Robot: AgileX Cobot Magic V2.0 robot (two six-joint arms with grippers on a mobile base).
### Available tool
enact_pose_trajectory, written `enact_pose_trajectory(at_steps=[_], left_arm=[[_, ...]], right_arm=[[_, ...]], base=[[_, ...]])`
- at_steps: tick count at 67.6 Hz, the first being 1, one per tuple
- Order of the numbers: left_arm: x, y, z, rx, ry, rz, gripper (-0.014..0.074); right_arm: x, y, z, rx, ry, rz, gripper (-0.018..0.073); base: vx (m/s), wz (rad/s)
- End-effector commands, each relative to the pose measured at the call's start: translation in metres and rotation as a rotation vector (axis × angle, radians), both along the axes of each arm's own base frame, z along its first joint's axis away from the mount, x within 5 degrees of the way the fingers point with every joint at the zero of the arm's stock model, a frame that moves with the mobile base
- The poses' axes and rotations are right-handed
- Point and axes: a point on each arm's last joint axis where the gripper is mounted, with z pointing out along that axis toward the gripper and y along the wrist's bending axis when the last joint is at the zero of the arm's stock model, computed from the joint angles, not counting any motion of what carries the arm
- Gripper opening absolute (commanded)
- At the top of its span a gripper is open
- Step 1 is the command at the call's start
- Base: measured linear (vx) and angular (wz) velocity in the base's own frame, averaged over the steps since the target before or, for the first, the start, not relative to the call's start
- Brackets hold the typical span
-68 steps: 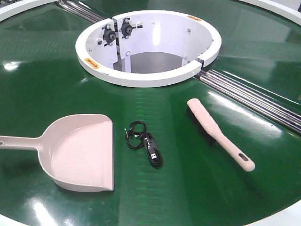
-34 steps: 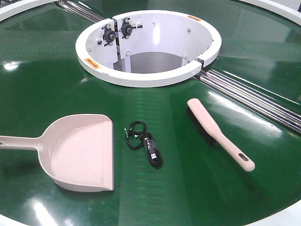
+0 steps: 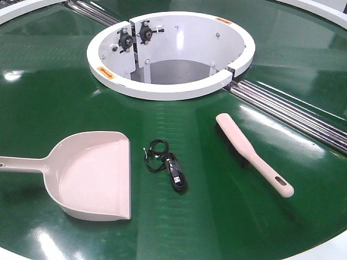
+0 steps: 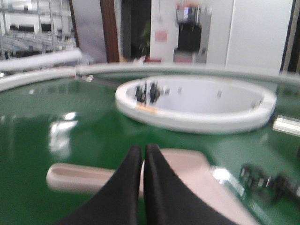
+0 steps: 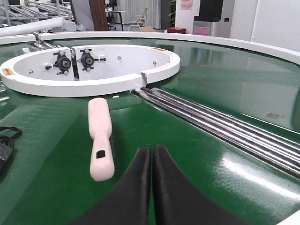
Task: Clean and inspect green conveyor with broom and dustpan
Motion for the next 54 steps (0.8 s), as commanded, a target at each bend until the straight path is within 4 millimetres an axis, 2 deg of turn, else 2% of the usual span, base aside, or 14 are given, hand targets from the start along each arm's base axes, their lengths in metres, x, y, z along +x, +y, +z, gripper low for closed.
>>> enact_pose_trajectory(at_steps=[1, 7, 10, 11, 19, 24, 31, 39, 54], left_arm=[[-0.006, 0.0, 0.033, -0.12, -0.21, -0.025, -0.0006], [-0.006, 0.0, 0.061, -0.123, -0.225, -0.025, -0.0006], [-0.002, 0.0, 0.071, -0.111, -0.177, -0.02, -0.0006], [-0.003, 0.0, 0.081, -0.105, -0.173, -0.019, -0.0006], [0.015, -0.001, 0.107, -0.031, 0.041, -0.001, -0.0006], [0.03, -0.001, 0.117, 0.013, 0.175, 0.014, -0.0006], [0.05, -0.003, 0.123, 0.022, 0.309, 0.019, -0.0006], [0.069, -0.005, 0.116, 0.029, 0.367, 0.018, -0.0006], [0.088, -0.006, 0.109, 0.039, 0.431, 0.017, 0.0008]], right_arm=[[0.0, 0.001, 0.006, -0.007, -0.081, 0.009, -0.0008], [0.0, 0.001, 0.006, -0.007, -0.081, 0.009, -0.0008], [0.0, 0.001, 0.006, -0.007, -0.081, 0.009, -0.0008], [0.0, 0.001, 0.006, -0.007, -0.081, 0.009, -0.0008], [0.0, 0.001, 0.006, -0.007, -0.081, 0.009, -0.0008], [0.0, 0.001, 0.006, -0.007, -0.081, 0.009, -0.0008], [0.0, 0.001, 0.006, -0.007, -0.082, 0.009, -0.0008], [0.0, 0.001, 0.006, -0.007, -0.082, 0.009, -0.0008], [0.0, 0.001, 0.006, -0.007, -0.082, 0.009, -0.0008]], base=[[0.0, 0.0], [0.0, 0.0], [0.0, 0.0], [0.0, 0.0], [0.0, 0.0], [0.0, 0.0], [0.0, 0.0], [0.0, 0.0], [0.0, 0.0]])
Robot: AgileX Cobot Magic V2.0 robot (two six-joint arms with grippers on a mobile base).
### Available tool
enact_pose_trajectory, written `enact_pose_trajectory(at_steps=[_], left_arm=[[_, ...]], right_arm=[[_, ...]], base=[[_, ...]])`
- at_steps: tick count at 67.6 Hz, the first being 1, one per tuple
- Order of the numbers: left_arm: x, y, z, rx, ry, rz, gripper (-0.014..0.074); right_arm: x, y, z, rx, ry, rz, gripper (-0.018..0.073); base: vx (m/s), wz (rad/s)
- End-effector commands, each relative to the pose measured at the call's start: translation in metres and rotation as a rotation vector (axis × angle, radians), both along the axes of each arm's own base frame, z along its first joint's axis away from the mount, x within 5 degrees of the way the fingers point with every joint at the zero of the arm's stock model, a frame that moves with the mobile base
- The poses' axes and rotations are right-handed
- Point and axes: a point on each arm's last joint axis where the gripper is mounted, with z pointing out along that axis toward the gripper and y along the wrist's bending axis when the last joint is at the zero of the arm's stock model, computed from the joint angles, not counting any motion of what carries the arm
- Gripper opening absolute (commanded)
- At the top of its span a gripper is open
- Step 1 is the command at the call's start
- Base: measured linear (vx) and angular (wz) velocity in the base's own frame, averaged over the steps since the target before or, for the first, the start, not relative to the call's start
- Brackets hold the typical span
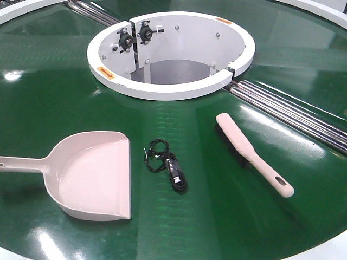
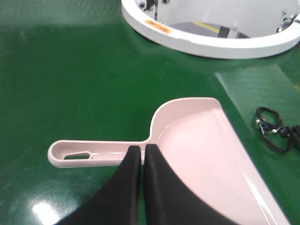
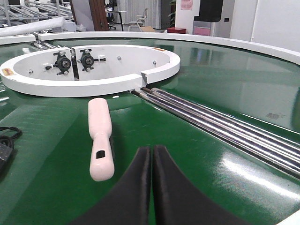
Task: Clean and inspect green conveyor with broom and dustpan
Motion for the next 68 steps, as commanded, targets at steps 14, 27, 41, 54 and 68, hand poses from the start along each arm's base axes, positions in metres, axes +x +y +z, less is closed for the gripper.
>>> enact_pose_trajectory(at_steps=[14, 27, 41, 54, 68], left_arm=[[0.012, -0.002, 0.026, -0.011, -0.126, -0.012, 0.015], [0.012, -0.002, 0.026, -0.011, -0.126, -0.012, 0.0424], [0.012, -0.003, 0.027, -0.014, -0.141, -0.013, 0.0573], [0.018, -0.002, 0.047, 0.069, -0.119, -0.038, 0.0554], [0.056, -0.005, 0.09, 0.371, 0.169, -0.216, 0.0536]], right_arm=[[0.0, 0.001, 0.006, -0.007, -0.082, 0.009, -0.0008], [0.0, 0.001, 0.006, -0.007, -0.082, 0.009, -0.0008], [0.0, 0.001, 0.006, -0.007, -0.081, 0.009, -0.0008], [0.0, 0.001, 0.006, -0.007, -0.08, 0.009, -0.0008], [0.0, 0.001, 0.006, -0.007, -0.08, 0.009, -0.0008]], base=[[0.0, 0.0], [0.0, 0.0], [0.0, 0.0], [0.0, 0.0], [0.0, 0.0]])
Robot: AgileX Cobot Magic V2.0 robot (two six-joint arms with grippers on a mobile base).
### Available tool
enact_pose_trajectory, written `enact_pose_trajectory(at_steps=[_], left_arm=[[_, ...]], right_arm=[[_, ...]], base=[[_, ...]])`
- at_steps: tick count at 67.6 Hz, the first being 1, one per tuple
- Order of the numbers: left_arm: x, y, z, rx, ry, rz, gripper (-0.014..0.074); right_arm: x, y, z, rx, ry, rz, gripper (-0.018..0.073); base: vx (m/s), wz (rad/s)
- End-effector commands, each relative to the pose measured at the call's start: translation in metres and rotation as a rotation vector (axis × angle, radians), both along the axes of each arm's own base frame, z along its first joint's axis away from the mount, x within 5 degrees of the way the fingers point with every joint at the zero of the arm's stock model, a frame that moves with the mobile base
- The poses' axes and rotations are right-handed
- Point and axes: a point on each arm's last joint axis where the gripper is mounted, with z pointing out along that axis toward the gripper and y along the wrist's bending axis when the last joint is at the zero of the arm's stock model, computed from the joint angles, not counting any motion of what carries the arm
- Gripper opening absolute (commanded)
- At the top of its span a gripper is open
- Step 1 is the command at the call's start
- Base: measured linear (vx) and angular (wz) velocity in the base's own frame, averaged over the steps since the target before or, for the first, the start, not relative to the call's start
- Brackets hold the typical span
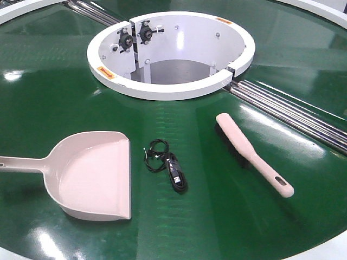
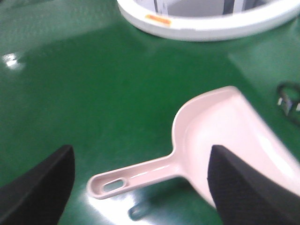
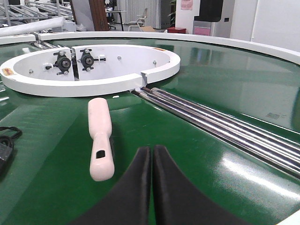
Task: Clean and inspect green conveyor with broom and dustpan
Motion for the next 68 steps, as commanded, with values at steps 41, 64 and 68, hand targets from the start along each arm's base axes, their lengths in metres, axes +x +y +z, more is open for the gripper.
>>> enact_pose_trajectory(at_steps=[41, 64, 68], left_arm=[[0.121, -0.016, -0.02, 0.54, 0.536, -0.696, 0.0533], [0.141, -0.013, -0.051, 0.644, 0.64, -0.81, 0.0519], [0.146, -0.012, -0.058, 0.657, 0.662, -0.818, 0.0508]], right_arm=[[0.0, 0.001, 0.006, -0.007, -0.082, 0.009, -0.0008], [0.0, 0.001, 0.006, -0.007, -0.082, 0.009, -0.0008], [0.0, 0.001, 0.006, -0.007, -0.082, 0.009, -0.0008]], base=[[0.0, 0.0], [0.0, 0.0], [0.0, 0.0]])
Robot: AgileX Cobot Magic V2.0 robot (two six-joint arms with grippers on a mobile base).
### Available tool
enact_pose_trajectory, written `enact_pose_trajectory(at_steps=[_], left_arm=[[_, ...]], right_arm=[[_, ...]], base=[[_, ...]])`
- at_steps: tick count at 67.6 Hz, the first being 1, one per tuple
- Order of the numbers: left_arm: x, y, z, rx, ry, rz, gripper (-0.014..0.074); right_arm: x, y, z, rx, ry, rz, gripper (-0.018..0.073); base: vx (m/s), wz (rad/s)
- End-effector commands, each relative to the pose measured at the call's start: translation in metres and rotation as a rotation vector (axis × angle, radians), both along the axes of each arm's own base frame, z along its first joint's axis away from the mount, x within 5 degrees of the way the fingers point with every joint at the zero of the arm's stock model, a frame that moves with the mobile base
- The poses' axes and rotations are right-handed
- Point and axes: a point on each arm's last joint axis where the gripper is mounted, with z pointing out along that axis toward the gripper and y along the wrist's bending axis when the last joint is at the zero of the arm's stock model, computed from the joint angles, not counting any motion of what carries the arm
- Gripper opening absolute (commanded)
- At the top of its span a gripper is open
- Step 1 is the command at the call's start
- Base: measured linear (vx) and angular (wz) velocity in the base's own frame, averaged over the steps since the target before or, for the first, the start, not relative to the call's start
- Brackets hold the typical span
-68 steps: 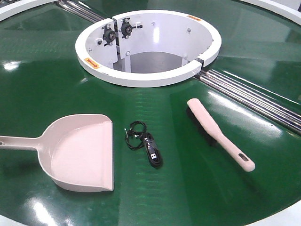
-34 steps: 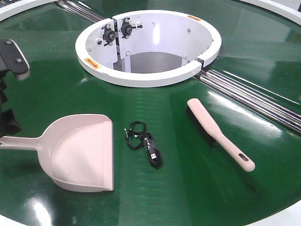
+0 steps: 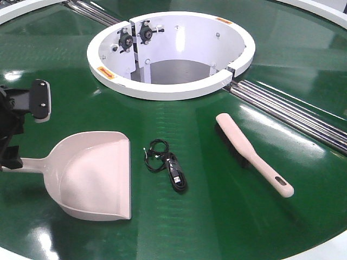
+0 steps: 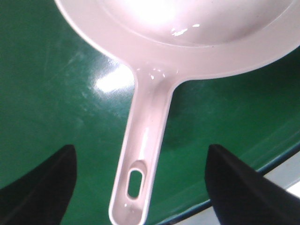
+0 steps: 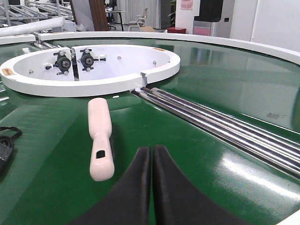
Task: Clean and inspect green conveyor with broom and dustpan
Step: 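Reach the left gripper down and grasp the pink dustpan handle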
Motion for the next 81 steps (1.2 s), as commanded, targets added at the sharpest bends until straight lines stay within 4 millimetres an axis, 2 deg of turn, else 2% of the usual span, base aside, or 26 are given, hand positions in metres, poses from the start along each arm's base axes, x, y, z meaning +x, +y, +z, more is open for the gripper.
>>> enact_pose_trajectory(at_steps=[1, 12, 81], left_arm=[[0.004, -0.002, 0.011, 0.008, -0.06, -0.035, 0.0504], [0.014, -0.001, 0.003, 0.023, -0.089, -0.045, 0.0485], [0.041, -0.003, -0.063, 0.051, 0.094, -0.082, 0.0489]], right_arm=[[0.0, 0.001, 0.006, -0.007, -0.082, 0.009, -0.0008], [0.0, 0.001, 0.006, -0.007, -0.081, 0.009, -0.0008], [0.0, 0.001, 0.006, -0.007, -0.081, 0.009, -0.0008]], base=[[0.0, 0.0], [0.0, 0.0], [0.0, 0.0]])
